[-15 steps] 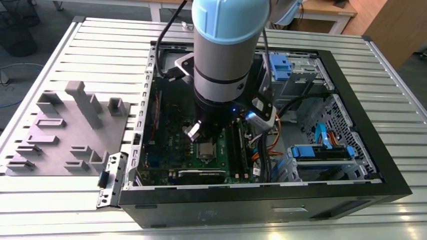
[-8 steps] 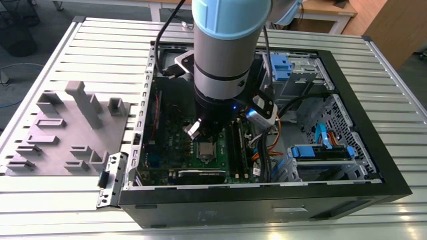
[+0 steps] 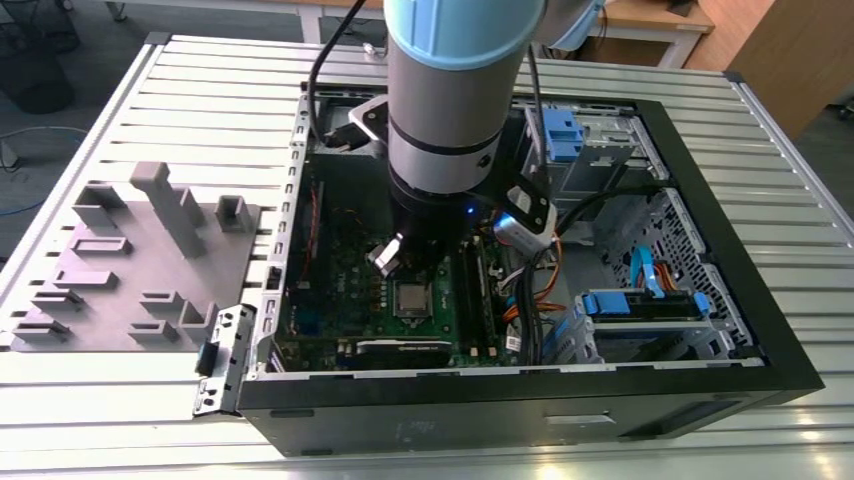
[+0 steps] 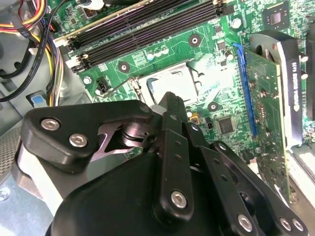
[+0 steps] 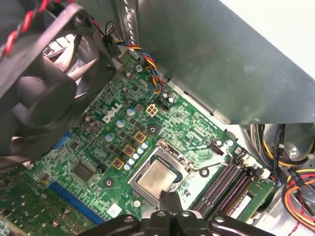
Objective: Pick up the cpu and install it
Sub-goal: 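Install the first cpu locking lever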
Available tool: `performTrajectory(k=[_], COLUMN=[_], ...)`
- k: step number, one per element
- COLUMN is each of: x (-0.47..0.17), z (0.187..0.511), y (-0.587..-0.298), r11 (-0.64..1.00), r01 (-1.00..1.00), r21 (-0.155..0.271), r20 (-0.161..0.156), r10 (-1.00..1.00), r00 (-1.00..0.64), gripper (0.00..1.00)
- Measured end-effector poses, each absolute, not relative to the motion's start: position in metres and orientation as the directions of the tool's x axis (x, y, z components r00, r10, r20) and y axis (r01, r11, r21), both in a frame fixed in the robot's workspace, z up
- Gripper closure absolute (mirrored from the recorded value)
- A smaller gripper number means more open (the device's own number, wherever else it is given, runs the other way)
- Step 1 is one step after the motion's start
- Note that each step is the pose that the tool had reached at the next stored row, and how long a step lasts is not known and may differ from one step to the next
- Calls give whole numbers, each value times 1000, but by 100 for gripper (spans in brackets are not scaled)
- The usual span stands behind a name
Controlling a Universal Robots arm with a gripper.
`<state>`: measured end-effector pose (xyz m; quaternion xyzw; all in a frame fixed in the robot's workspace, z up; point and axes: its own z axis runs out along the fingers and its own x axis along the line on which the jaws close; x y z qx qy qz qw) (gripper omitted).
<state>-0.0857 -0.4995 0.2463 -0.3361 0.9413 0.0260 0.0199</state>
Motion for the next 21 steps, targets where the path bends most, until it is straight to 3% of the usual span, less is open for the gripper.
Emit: performTrajectory(k=[21], x=[-82], z=[248], y=[-493], r11=[772], r01=[-634], r21=[41], r20=[-59], r10=[-631], r00=[-773], gripper=[89])
